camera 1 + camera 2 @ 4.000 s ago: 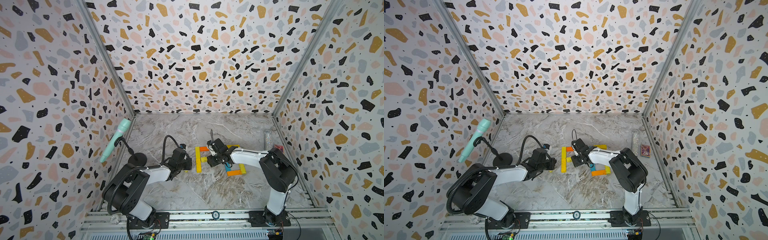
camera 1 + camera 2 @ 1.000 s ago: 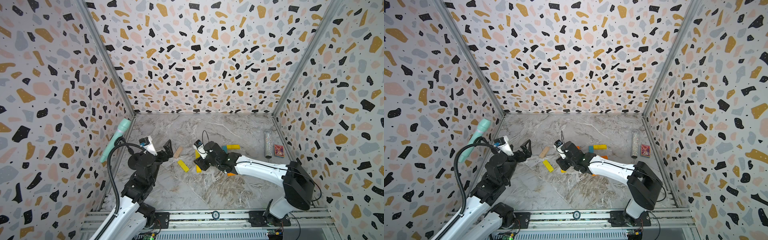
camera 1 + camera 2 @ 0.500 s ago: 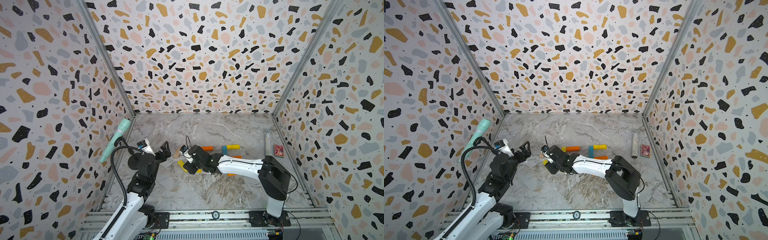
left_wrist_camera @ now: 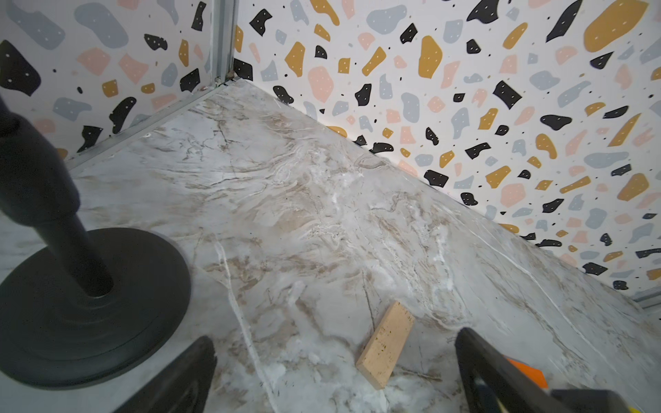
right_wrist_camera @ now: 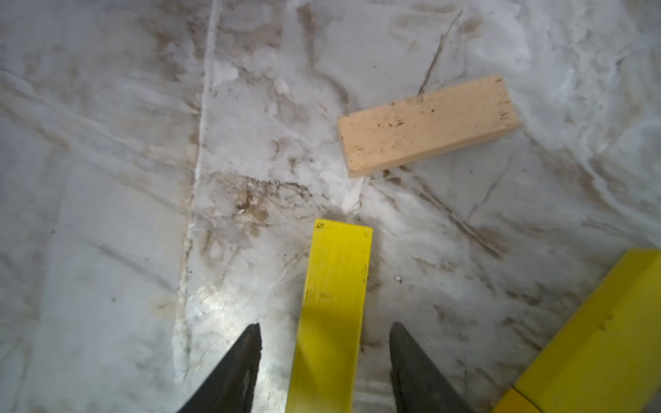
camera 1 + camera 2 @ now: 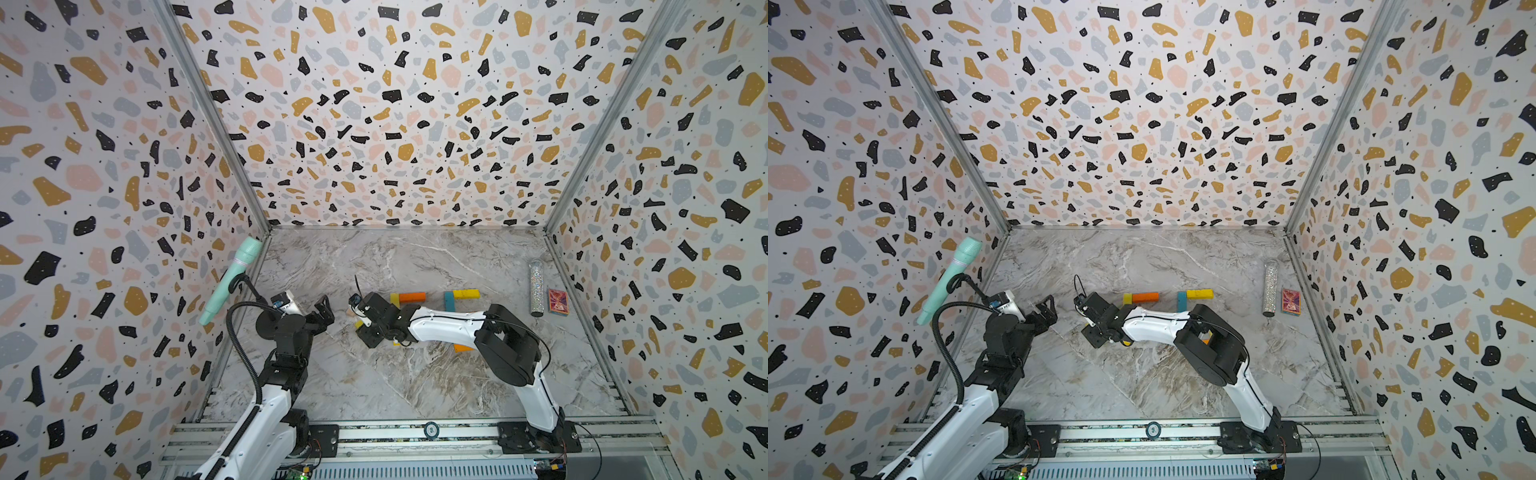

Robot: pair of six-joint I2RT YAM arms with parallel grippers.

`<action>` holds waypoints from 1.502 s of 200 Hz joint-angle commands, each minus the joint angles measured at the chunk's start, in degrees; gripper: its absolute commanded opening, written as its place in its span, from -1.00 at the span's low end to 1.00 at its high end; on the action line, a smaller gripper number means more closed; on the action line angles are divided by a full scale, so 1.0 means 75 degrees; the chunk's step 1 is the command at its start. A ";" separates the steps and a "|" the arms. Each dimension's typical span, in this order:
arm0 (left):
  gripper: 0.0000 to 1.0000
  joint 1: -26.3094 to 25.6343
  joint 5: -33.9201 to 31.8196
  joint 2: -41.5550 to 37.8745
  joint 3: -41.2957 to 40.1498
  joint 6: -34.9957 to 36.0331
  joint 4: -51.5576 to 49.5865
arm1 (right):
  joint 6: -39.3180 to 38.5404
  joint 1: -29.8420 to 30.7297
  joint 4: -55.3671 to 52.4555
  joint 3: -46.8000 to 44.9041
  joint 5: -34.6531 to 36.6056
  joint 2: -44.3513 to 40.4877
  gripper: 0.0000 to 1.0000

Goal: Assemble the number 6 with building blocks
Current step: Pick up the building block from the center of the board, then assemble the building block at the center of the board.

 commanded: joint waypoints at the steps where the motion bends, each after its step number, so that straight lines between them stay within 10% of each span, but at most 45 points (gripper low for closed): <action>1: 0.99 0.0043 0.0177 -0.0235 -0.0023 0.0053 0.0446 | 0.0244 0.0038 -0.0440 0.0423 0.0214 0.0134 0.18; 127: 0.99 0.0043 0.0873 -0.0129 -0.0012 0.0231 0.0717 | 0.0800 0.0079 -0.0192 0.0235 0.0365 -0.0446 -0.44; 230: 0.99 -0.0419 0.2494 0.1486 0.0081 0.0689 0.1969 | 0.2956 -0.1142 -0.0086 -0.5105 0.1026 -0.5669 -0.48; 300: 0.99 -0.0765 0.2495 0.1860 0.0164 0.0727 0.2095 | 0.3404 -0.1291 0.0236 -0.5441 0.1023 -0.5226 -0.48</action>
